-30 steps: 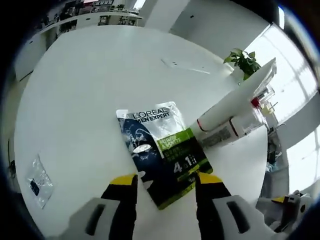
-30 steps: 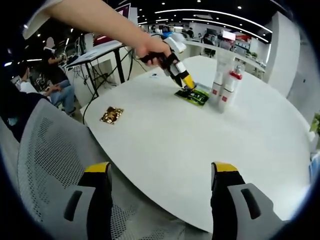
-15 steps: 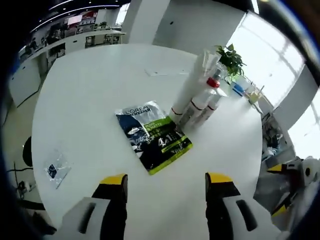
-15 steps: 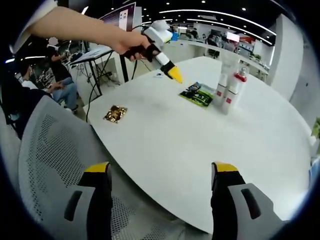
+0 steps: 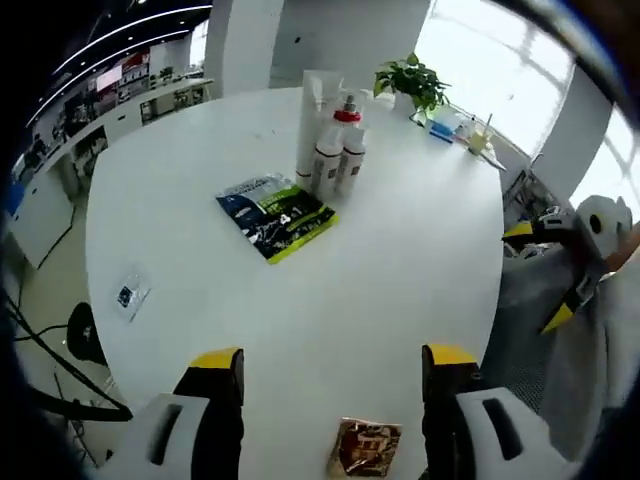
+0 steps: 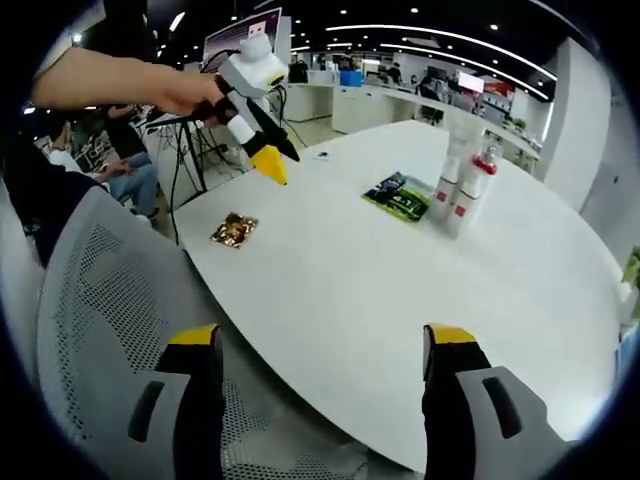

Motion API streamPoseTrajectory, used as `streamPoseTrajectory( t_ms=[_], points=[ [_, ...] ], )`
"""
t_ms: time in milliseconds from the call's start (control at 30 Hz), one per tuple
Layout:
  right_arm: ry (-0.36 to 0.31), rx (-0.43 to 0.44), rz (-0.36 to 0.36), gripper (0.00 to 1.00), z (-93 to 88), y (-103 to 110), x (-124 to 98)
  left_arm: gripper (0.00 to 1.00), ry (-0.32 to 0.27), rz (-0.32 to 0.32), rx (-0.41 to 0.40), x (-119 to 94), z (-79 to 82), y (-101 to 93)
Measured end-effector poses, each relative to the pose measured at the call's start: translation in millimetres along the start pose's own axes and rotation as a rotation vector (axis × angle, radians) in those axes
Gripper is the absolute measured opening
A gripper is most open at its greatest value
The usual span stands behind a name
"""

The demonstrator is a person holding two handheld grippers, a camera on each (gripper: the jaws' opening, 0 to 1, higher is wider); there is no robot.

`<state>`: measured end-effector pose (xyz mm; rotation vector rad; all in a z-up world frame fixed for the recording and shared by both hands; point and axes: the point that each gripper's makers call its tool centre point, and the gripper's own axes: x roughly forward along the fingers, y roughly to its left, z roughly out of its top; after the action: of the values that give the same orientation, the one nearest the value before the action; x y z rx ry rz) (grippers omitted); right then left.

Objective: Arrange the skincare products in the storage area until every visible bottle or jar stands upright without overlapping.

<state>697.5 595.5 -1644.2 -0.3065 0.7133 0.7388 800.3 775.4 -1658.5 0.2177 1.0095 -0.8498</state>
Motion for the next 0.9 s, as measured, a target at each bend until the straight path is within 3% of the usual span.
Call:
streamPoseTrajectory(
  t_ms=[167, 333, 467, 567, 733, 800, 833, 900],
  points=[
    [0.013, -0.013, 0.003, 0.78, -2.4, 1.6, 0.8, 0.75, 0.043, 0.012, 0.055, -2.3, -26.4, -13.5],
    [0.007, -0.013, -0.001, 0.78, -1.7, 1.3, 0.2, 0.75, 0.154, 0.031, 0.196, 2.4, -61.7, -21.1],
    [0.009, -0.018, -0.002, 0.78, -2.4, 1.7, 0.3, 0.71, 0.209, 0.047, 0.268, 7.2, -79.8, -21.7],
    [0.009, -0.019, -0.005, 0.78, -2.5, 1.2, 0.1, 0.63, 0.205, 0.049, 0.278, 10.2, -83.8, -20.7],
    [0.011, -0.018, -0.012, 0.77, -2.7, -0.3, -0.2, 0.62, 0.226, 0.045, 0.265, 15.6, -93.2, -17.8],
    [0.012, -0.019, -0.016, 0.77, -2.8, -1.2, -0.3, 0.60, 0.241, 0.052, 0.285, 16.4, -97.1, -16.2],
    [0.012, -0.020, -0.017, 0.77, -2.8, -1.6, -0.2, 0.59, 0.279, 0.059, 0.326, 15.8, -102.7, -13.1],
    [0.016, -0.024, -0.020, 0.77, -3.4, -1.8, 0.0, 0.58, 0.272, 0.062, 0.330, 17.6, -102.8, -12.7]
  ],
)
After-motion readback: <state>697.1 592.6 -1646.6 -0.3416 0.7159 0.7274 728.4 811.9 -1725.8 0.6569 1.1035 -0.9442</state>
